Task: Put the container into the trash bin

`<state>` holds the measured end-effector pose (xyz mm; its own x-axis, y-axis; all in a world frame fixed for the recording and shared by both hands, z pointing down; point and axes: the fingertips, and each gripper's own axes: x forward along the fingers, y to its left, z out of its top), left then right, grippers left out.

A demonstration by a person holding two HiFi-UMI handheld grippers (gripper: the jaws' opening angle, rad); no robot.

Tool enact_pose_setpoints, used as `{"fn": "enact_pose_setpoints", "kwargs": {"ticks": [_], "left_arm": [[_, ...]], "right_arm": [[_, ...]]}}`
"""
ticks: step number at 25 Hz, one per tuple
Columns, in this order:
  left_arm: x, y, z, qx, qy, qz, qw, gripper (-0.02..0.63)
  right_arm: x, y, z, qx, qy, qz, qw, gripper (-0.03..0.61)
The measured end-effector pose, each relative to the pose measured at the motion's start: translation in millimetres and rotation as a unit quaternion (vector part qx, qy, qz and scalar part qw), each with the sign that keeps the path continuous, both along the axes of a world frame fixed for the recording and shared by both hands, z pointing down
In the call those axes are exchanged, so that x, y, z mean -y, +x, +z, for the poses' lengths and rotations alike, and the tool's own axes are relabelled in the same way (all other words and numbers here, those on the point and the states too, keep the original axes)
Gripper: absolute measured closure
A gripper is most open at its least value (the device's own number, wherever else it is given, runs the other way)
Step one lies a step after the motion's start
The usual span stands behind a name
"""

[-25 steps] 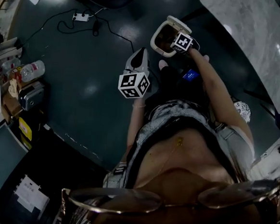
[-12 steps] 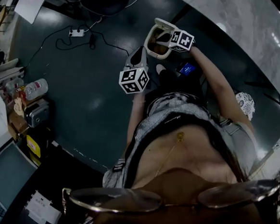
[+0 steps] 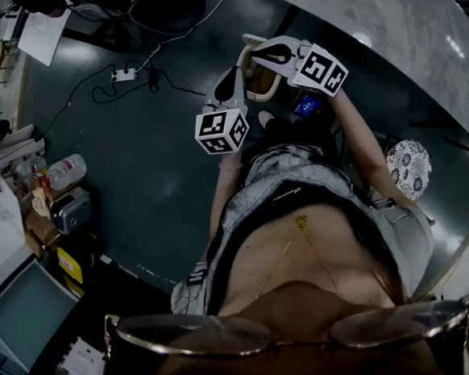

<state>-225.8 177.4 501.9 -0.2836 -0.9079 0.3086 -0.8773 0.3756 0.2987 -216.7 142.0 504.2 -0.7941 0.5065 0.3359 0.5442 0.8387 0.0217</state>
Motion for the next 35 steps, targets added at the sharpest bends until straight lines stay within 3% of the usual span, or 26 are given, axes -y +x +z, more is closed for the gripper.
{"fn": "enact_pose_setpoints", "kwargs": {"ticks": [5,11,19,35], "left_arm": [[10.3,10.8,-49.9,0.04,0.039,0.023,0.9982,0.613],[27.3,17.9,-63.2,0.061,0.04,0.035,0.9967,0.614],[49.3,29.2,-54.4,0.064,0.031,0.047,0.9964,0.614],[67.1,17.5,-40.7,0.053,0.022,0.038,0.9976,0.613]], "right_arm": [[0.3,16.5,-42.4,0.045,-0.011,0.058,0.997,0.552],[13.5,29.8,-56.7,0.063,-0.035,0.101,0.992,0.552],[28.0,39.4,-51.8,0.055,-0.036,0.099,0.993,0.554],[48.2,29.8,-49.7,0.053,-0.039,0.089,0.994,0.554]]}}
